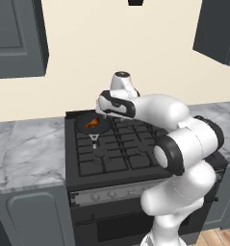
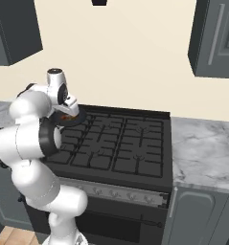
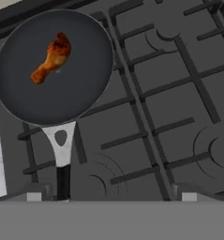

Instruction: Place the chicken drumstick on the plate and place the broccoli on the same plate.

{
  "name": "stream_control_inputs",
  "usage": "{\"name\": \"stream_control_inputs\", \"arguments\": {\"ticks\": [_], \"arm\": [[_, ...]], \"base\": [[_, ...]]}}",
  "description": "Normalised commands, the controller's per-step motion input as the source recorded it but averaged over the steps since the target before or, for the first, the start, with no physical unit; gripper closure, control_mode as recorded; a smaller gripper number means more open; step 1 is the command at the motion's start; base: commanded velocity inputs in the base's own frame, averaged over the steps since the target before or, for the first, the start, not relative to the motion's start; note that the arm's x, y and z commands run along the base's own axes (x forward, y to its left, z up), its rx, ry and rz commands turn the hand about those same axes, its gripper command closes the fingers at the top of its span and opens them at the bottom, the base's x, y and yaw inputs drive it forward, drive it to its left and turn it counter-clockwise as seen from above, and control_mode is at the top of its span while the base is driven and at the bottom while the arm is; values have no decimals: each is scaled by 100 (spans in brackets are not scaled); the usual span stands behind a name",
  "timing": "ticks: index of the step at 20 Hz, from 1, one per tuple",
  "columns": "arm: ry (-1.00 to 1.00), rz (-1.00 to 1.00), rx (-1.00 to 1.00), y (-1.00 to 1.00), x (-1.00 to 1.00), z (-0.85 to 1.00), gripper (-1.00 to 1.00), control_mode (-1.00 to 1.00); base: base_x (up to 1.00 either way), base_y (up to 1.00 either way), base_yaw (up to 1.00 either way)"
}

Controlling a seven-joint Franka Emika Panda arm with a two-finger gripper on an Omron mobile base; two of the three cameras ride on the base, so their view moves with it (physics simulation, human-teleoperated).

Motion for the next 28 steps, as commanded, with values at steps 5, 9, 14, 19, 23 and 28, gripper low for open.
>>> {"name": "stream_control_inputs", "arguments": {"ticks": [5, 9, 14, 19, 23, 28], "arm": [[2, -1, 0, 14, 50, -23, -100, -100], [0, 0, 0, 11, 57, -23, -100, -100], [4, 0, 0, 8, 62, -30, -100, -100], [8, -2, 0, 27, 69, -25, -100, -100], [8, -2, 0, 21, 62, -21, -100, -100], [5, -2, -2, 12, 55, -29, -100, -100]], "base": [[0, 0, 0], [0, 0, 0], [0, 0, 0], [0, 0, 0], [0, 0, 0], [0, 0, 0]]}}
